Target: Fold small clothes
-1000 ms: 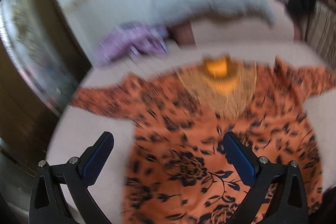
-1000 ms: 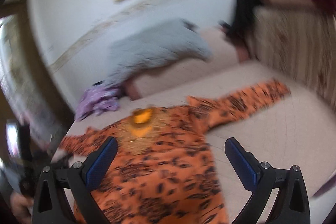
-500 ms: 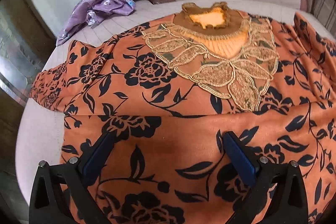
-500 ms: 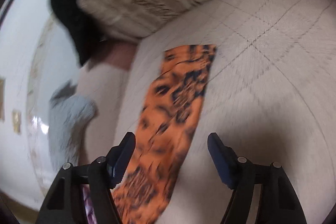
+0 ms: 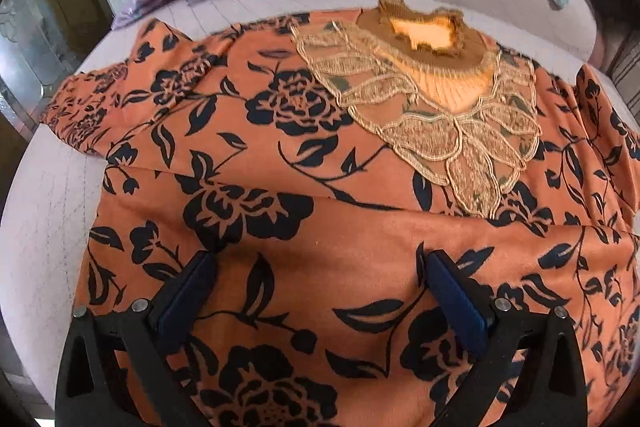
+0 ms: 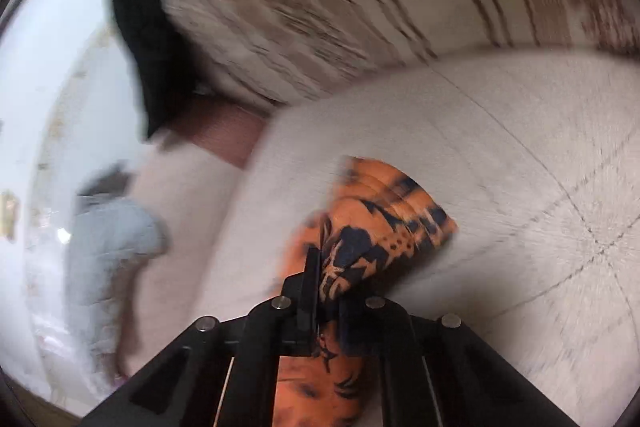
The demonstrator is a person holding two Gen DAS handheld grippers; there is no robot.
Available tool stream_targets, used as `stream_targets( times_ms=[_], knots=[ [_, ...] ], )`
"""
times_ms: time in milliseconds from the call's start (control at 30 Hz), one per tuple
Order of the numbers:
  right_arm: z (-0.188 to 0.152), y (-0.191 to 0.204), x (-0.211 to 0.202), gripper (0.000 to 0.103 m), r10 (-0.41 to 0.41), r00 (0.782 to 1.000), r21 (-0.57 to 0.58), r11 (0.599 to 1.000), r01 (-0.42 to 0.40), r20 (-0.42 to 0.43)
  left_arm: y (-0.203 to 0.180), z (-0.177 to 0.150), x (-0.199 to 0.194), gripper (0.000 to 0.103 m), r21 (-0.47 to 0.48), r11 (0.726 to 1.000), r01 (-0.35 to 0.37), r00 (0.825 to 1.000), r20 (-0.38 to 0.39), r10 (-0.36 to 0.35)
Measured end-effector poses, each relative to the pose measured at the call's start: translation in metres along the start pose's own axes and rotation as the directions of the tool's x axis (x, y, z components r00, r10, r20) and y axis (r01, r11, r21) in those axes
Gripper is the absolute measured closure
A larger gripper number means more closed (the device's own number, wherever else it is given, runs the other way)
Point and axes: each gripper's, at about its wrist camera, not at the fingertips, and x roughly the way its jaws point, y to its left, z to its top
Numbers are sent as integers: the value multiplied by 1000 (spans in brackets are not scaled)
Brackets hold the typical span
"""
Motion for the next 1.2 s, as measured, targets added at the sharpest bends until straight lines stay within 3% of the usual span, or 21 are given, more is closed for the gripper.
stream_targets(
  times_ms=[67, 167, 300, 400, 500, 567, 700, 800, 867, 900, 967, 1000, 1033, 1067, 1200],
  knots=[
    [-4, 35, -23, 96, 100, 995, -38, 994, -100, 17, 1, 8, -3, 0, 45, 999, 1, 999, -46, 1],
    [-25, 92, -62, 96, 270, 963, -84, 959, -270, -6, 17, 17, -28, 0, 41, 997, -63, 996, 61, 61],
    [-71, 171, -98, 96, 440, 892, -169, 876, -451, -98, 63, 32, -48, 0, -69, 989, -129, 983, 126, 137],
    [-132, 226, -108, 96, 496, 838, -203, 817, -539, -228, 104, 38, -56, 0, -161, 970, -183, 967, 148, 207],
    [-212, 275, -96, 96, 478, 801, -248, 779, -576, -360, 158, 39, -65, 0, -276, 923, -266, 938, 147, 314],
    [-268, 293, -83, 96, 447, 778, -242, 776, -583, -441, 186, 40, -66, 0, -334, 893, -303, 923, 130, 362],
    [-378, 308, -46, 96, 334, 771, -289, 787, -545, -542, 243, 31, -64, 0, -431, 823, -369, 899, 58, 434],
    [-451, 304, -20, 92, 233, 759, -304, 815, -494, -608, 265, 25, -64, 0, -474, 803, -361, 904, 34, 427],
    [-485, 299, -4, 89, 159, 715, -294, 835, -465, -681, 275, 22, -64, 0, -494, 799, -344, 910, 33, 412],
    [-496, 297, 2, 84, 122, 686, -294, 840, -457, -717, 277, 22, -64, 0, -498, 798, -341, 912, 33, 410],
    [-507, 293, 2, 21, 125, 611, -241, 843, -481, -781, 278, 23, -62, 0, -502, 799, -331, 913, 42, 405],
    [-501, 292, 1, 14, 151, 590, -216, 836, -504, -793, 276, 23, -63, 0, -503, 803, -320, 916, 53, 398],
    [-496, 293, -9, 14, 169, 581, -215, 819, -532, -796, 273, 24, -65, 0, -504, 808, -304, 919, 66, 388],
    [-486, 295, -19, 14, 170, 587, -243, 794, -557, -792, 268, 25, -67, 0, -504, 814, -289, 923, 78, 377],
    [-418, 289, -58, 15, 193, 664, -361, 714, -600, -723, 241, 32, -71, 0, -448, 885, -132, 955, 182, 234]
  ],
)
